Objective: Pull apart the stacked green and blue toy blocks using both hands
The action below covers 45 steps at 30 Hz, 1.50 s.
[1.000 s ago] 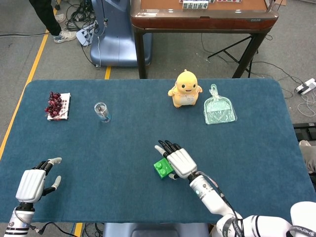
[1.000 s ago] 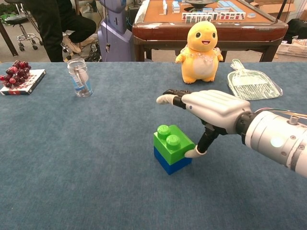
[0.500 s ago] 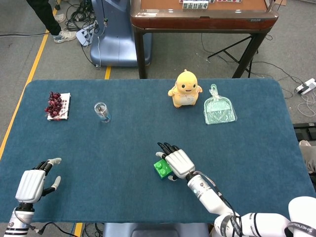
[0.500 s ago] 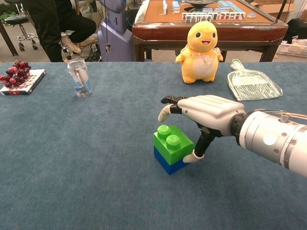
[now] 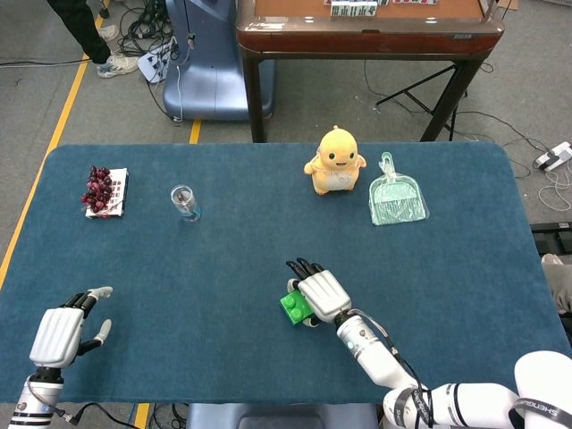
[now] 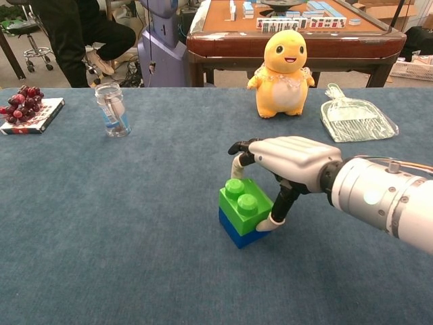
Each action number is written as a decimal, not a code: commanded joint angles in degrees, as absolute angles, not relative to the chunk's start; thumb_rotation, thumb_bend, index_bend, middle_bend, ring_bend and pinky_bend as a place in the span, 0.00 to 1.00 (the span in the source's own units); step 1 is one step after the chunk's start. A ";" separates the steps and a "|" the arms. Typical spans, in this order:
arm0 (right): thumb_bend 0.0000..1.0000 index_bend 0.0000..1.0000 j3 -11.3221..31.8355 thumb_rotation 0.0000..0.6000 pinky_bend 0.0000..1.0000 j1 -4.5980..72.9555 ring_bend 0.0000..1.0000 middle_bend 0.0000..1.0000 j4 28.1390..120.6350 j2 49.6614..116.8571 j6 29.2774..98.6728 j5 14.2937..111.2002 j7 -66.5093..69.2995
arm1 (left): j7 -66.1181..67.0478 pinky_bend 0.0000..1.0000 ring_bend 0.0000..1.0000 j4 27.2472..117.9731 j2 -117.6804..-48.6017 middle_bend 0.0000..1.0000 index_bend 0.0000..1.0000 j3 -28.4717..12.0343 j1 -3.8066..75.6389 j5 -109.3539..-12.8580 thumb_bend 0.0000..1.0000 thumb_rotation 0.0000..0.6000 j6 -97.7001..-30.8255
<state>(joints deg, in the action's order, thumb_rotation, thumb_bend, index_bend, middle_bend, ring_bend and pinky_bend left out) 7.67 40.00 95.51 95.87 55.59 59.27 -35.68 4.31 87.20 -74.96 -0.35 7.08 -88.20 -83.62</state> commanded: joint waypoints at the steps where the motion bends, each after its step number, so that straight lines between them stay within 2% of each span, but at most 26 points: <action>1: 0.07 0.45 7.55 1.00 0.16 40.07 0.00 0.10 95.67 95.72 55.96 59.38 -35.12 | 4.37 0.56 0.34 87.22 -74.99 0.34 0.31 -0.35 7.12 -88.19 0.40 1.00 -83.55; 10: 0.07 0.57 7.82 1.00 0.16 39.97 0.00 0.15 96.72 94.75 57.25 60.18 -32.41 | 4.82 0.56 0.34 88.07 -74.88 0.34 0.31 -0.52 7.49 -88.54 0.40 1.00 -83.44; 12: 0.07 0.58 8.27 1.00 0.16 39.77 0.00 0.15 97.71 93.89 57.60 60.35 -31.28 | 4.58 0.58 0.37 88.52 -74.86 0.37 0.32 -0.76 7.68 -88.68 0.40 1.00 -83.54; 15: 0.07 0.58 9.17 1.00 0.16 39.40 0.00 0.15 100.04 91.60 58.52 60.80 -29.85 | 4.00 0.65 0.47 89.96 -74.56 0.44 0.34 -1.29 8.24 -88.86 0.40 1.00 -83.41; 18: 0.06 0.58 9.71 1.00 0.16 38.97 0.00 0.15 102.68 88.75 60.26 61.77 -30.13 | 3.97 0.86 0.65 91.46 -74.10 0.56 0.32 -1.95 9.24 -89.68 0.36 1.00 -83.20; 19: 0.06 0.58 9.98 1.00 0.16 38.69 0.00 0.15 103.91 87.62 61.00 61.99 -30.03 | 4.63 0.95 0.75 92.13 -73.96 0.65 0.30 -2.19 9.75 -89.90 0.30 1.00 -82.83; 20: 0.06 0.58 10.20 1.00 0.16 38.48 0.00 0.15 104.87 86.73 61.43 62.01 -29.83 | 5.20 0.98 0.81 92.85 -73.75 0.71 0.29 -2.30 10.20 -90.02 0.26 1.00 -82.31; 22: 0.06 0.58 10.73 1.00 0.16 38.09 0.00 0.15 106.72 84.90 62.16 61.95 -29.31 | 5.97 1.00 0.94 94.58 -73.39 0.89 0.27 -2.67 11.22 -90.22 0.14 1.00 -81.23; 25: 0.06 0.58 11.73 1.00 0.16 37.43 0.00 0.15 109.56 81.80 63.60 62.12 -28.45 | 6.75 1.00 1.00 98.86 -72.41 0.99 0.26 -3.43 13.36 -89.88 0.10 1.00 -78.39; 36: 0.06 0.58 14.64 1.00 0.16 36.42 0.00 0.15 116.32 75.50 66.46 62.78 -25.12 | 13.81 1.00 1.00 112.05 -71.91 1.00 0.27 -8.33 20.31 -85.39 0.09 1.00 -71.57; 45: 0.06 0.58 15.86 1.00 0.16 37.97 0.00 0.15 118.08 76.27 66.22 61.53 -23.68 | 17.49 1.00 1.00 116.82 -75.88 1.00 0.22 -10.77 24.06 -78.63 0.09 1.00 -68.88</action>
<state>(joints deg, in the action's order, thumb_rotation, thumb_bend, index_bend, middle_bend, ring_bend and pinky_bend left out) 15.76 37.85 118.00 76.15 66.28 61.65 -23.80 17.24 116.09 -74.85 -10.06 23.23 -79.73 -69.38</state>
